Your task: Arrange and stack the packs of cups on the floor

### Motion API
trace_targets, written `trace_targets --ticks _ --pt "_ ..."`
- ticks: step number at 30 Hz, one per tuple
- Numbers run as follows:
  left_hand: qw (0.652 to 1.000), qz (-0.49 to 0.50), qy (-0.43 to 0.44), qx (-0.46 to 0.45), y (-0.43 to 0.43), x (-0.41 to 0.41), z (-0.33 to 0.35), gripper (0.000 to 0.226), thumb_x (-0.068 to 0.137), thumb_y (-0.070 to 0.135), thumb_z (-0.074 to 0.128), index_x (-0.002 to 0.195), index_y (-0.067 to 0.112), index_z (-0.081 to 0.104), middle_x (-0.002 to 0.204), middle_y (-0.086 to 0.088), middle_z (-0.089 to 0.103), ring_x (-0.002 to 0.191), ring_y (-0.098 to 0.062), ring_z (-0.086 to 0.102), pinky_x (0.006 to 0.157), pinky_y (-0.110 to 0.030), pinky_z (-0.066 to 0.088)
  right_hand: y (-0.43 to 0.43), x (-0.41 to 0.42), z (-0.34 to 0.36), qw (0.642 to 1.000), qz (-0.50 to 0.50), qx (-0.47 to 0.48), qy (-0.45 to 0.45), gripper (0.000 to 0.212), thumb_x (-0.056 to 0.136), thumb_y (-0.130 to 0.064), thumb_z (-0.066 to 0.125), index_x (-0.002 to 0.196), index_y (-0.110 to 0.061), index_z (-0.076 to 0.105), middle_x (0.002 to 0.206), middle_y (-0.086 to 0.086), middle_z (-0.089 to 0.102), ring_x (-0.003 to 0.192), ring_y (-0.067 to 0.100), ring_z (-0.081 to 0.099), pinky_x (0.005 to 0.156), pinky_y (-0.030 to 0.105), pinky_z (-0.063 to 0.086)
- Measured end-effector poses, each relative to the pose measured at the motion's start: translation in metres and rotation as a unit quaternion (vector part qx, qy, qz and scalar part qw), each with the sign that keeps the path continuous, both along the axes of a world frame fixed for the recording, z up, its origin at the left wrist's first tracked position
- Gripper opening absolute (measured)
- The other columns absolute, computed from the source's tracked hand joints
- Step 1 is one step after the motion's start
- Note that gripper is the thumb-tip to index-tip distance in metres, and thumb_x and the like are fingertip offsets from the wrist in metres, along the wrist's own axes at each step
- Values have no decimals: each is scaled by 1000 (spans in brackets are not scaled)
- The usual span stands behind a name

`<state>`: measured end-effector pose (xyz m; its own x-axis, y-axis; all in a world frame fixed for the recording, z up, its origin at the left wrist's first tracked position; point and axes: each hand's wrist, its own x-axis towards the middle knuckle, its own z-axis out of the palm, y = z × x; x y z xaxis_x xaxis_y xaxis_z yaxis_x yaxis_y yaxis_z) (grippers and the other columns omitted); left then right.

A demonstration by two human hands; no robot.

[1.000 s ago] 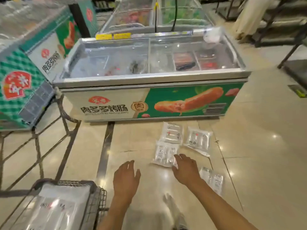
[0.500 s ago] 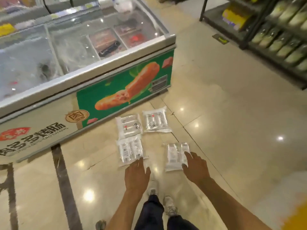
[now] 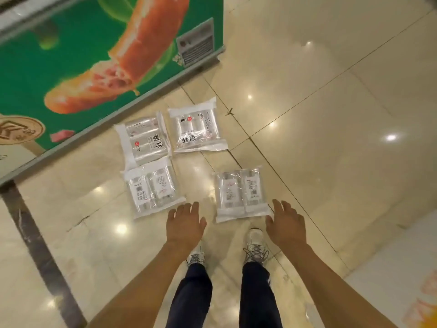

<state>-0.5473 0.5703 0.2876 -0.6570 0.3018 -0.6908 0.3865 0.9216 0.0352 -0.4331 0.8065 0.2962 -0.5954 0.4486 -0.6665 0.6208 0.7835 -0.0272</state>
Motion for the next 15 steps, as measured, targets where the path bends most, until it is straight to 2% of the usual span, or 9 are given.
trace_targets --ticks 4,8,15 --pt "999 19 -21 -35 30 -4 -110 56 104 46 32 154 22 30 155 -1 41 145 -22 33 118 -40 21 33 -7 -113 1000 6 0 4 54 99 -35 49 149 -17 39 148 9 47 126 28 52 102 40 38" --pt "998 39 -22 -42 55 -6 -226 54 103 47 34 150 20 37 150 -2 47 141 -22 39 115 -41 25 58 -13 -228 1000 16 -5 -20 53 101 -36 43 150 -18 35 146 6 46 126 27 50 102 39 38" --pt "999 24 -8 -36 70 -6 -399 58 104 49 31 151 15 37 147 -7 50 137 -26 42 112 -44 29 76 -9 -396 1000 13 10 -25 52 100 -38 47 145 -12 41 139 12 51 122 32 52 99 44 39"
